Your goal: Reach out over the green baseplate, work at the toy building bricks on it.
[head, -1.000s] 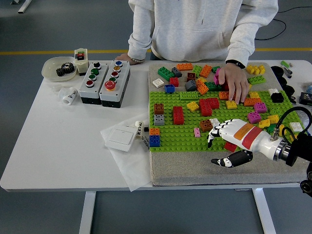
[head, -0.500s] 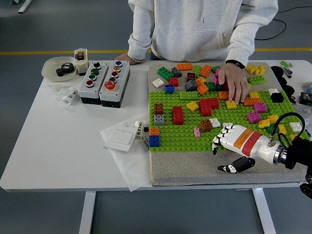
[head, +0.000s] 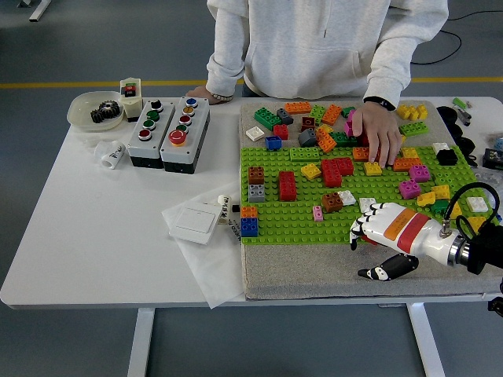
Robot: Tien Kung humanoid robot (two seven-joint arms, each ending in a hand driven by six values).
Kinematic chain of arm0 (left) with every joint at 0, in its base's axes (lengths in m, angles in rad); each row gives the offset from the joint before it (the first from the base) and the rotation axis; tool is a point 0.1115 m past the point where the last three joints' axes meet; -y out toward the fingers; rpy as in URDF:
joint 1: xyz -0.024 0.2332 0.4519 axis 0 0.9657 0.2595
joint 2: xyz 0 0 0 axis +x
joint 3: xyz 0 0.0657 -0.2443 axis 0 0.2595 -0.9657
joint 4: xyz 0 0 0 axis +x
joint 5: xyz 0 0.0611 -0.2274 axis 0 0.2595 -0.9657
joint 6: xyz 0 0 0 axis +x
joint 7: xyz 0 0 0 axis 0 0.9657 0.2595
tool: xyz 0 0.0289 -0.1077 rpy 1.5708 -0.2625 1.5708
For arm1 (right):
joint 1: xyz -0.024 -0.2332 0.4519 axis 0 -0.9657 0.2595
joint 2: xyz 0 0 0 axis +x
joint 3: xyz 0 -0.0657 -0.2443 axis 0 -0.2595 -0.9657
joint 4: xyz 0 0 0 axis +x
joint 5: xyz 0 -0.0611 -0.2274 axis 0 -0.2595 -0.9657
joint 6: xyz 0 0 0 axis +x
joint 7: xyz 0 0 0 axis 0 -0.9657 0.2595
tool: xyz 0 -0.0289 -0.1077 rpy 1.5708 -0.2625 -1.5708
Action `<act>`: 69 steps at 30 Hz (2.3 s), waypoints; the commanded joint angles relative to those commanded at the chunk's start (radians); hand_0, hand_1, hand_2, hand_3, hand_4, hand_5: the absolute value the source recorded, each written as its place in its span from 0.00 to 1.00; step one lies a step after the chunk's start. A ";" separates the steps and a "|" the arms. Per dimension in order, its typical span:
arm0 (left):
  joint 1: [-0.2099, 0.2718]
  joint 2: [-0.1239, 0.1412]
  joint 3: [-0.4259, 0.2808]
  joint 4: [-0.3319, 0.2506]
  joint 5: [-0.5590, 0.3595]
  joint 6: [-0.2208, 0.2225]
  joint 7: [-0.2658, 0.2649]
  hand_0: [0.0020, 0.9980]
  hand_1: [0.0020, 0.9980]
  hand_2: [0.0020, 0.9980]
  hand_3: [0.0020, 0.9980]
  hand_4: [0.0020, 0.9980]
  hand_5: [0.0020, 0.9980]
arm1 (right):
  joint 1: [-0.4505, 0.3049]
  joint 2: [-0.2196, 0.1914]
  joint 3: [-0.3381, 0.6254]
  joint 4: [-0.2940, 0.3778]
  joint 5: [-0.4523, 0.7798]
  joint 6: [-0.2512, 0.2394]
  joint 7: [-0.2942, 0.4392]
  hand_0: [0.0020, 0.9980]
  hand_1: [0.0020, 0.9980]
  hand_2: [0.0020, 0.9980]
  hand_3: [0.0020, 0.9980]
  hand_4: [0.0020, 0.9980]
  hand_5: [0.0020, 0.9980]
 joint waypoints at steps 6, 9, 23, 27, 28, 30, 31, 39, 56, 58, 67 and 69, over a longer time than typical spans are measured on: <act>0.000 0.000 0.002 0.000 -0.002 0.000 0.000 0.78 0.82 0.87 0.76 0.78 0.69 | -0.003 -0.006 -0.002 0.005 -0.004 0.002 -0.001 0.75 0.63 0.66 0.53 0.84 0.52; 0.000 0.001 0.001 0.000 -0.002 0.000 0.000 0.78 0.82 0.87 0.76 0.78 0.69 | -0.005 -0.009 -0.001 0.007 -0.005 0.003 -0.001 0.75 0.63 0.66 0.53 0.84 0.52; -0.004 0.000 0.007 0.000 -0.012 0.001 -0.002 0.78 0.82 0.87 0.76 0.78 0.69 | -0.010 -0.021 0.007 0.023 -0.017 -0.003 -0.005 0.75 0.62 0.65 0.53 0.84 0.52; -0.005 0.000 0.008 0.000 -0.011 0.002 -0.001 0.78 0.82 0.87 0.76 0.78 0.69 | -0.013 -0.016 0.021 0.030 -0.019 -0.020 -0.008 0.75 0.62 0.65 0.53 0.84 0.52; -0.005 0.000 0.009 0.000 -0.012 0.002 -0.001 0.78 0.82 0.87 0.76 0.78 0.69 | -0.017 -0.016 0.028 0.031 -0.019 -0.023 -0.009 0.75 0.62 0.65 0.53 0.84 0.52; -0.005 0.000 0.010 0.000 -0.013 0.002 -0.002 0.78 0.82 0.87 0.76 0.78 0.69 | -0.034 -0.019 0.056 0.045 -0.013 -0.023 -0.016 0.72 0.61 0.65 0.53 0.84 0.52; -0.005 0.000 0.010 0.000 -0.013 0.002 -0.002 0.78 0.82 0.87 0.76 0.78 0.69 | -0.039 -0.021 0.063 0.048 -0.012 -0.023 -0.018 0.72 0.61 0.65 0.53 0.84 0.52; -0.001 0.001 0.002 0.000 0.003 0.000 0.001 0.78 0.82 0.87 0.76 0.78 0.69 | -0.131 -0.070 0.155 0.153 0.046 -0.057 -0.082 0.59 0.52 0.58 0.51 0.83 0.51; 0.016 0.004 -0.013 0.000 0.034 -0.004 0.010 0.78 0.82 0.87 0.76 0.78 0.69 | -0.226 -0.095 0.198 0.279 0.511 0.069 -0.296 0.58 0.59 0.67 0.54 0.83 0.52; 0.016 0.005 -0.012 0.000 0.035 -0.004 0.009 0.78 0.82 0.87 0.76 0.78 0.69 | -0.232 -0.096 0.196 0.292 0.568 0.091 -0.324 0.58 0.59 0.67 0.54 0.83 0.52; 0.009 0.006 -0.002 0.000 0.027 -0.005 0.008 0.78 0.81 0.87 0.77 0.78 0.69 | -0.249 -0.099 0.189 0.321 0.698 0.139 -0.390 0.66 0.65 0.71 0.55 0.83 0.54; 0.008 0.006 0.000 0.000 0.024 -0.005 0.007 0.78 0.81 0.87 0.77 0.78 0.69 | -0.253 -0.100 0.193 0.326 0.704 0.141 -0.391 0.66 0.65 0.71 0.55 0.83 0.54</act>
